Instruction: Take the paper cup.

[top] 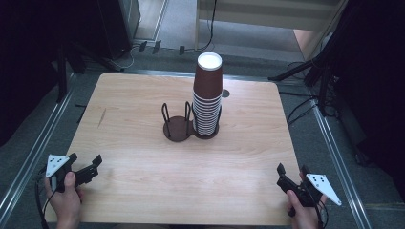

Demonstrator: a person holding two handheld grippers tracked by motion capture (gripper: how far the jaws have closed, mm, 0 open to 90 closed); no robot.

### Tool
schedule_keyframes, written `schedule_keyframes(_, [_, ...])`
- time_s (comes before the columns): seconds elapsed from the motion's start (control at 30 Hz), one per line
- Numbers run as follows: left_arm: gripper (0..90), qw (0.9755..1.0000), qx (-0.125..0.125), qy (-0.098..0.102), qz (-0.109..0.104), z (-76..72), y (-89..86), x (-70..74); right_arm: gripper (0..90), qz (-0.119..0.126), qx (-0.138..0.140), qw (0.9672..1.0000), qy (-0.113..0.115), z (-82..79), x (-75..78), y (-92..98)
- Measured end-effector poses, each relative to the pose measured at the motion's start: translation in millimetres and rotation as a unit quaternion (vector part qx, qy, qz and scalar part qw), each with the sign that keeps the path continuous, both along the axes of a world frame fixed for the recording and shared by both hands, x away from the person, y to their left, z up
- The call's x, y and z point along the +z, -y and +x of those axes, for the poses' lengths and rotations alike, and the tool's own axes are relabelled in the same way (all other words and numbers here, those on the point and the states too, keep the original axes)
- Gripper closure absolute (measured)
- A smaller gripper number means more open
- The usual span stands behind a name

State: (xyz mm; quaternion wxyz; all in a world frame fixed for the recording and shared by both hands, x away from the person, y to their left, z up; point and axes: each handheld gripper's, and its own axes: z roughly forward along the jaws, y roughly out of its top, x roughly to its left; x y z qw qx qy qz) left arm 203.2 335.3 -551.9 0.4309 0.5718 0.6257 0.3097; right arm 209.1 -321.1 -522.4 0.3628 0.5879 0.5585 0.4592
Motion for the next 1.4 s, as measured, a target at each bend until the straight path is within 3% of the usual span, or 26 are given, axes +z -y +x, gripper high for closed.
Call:
schedule_keyframes(0.17, [8.6,0.9993,-0.003,-0.002,0.037,1.2,7.5,0.8,12.2,-0.007,-0.005,1.0000,0.000,1.6,6.4,-4.9])
schedule_keyframes(0.33, [8.6,0.9987,-0.022,-0.003,0.046,1.6,9.5,1.0,11.8,-0.014,-0.005,0.9999,0.000,2.3,11.2,-9.3])
schedule_keyframes(0.47, [9.0,0.9988,-0.026,-0.005,0.042,2.3,9.1,0.9,12.1,-0.019,-0.009,0.9998,-0.002,2.5,12.4,-14.8])
schedule_keyframes(0.67, [9.0,0.9989,-0.030,-0.024,0.028,6.2,6.1,0.5,10.3,-0.016,-0.004,0.9999,-0.005,6.1,15.2,-23.5])
schedule_keyframes(0.8, [9.0,0.9983,-0.035,-0.032,0.035,7.6,7.3,0.6,9.3,-0.015,0.001,0.9999,-0.001,10.7,21.8,-30.4])
schedule_keyframes(0.9, [9.0,0.9982,-0.035,-0.033,0.037,8.4,8.3,0.5,7.2,-0.026,0.016,0.9995,0.004,14.6,28.4,-40.5])
schedule_keyframes(1.13, [9.0,0.9982,-0.037,-0.031,0.036,7.5,8.3,0.6,9.4,-0.014,0.041,0.9990,0.013,24.3,42.2,-53.9])
schedule_keyframes(1.17, [9.0,0.9982,-0.037,-0.030,0.037,7.6,8.5,0.5,12.7,-0.012,0.040,0.9990,0.014,25.8,43.8,-55.8])
schedule_keyframes(1.4, [9.0,0.9980,-0.039,-0.032,0.039,8.0,9.5,0.5,8.1,-0.013,0.048,0.9984,0.026,35.8,55.0,-69.1])
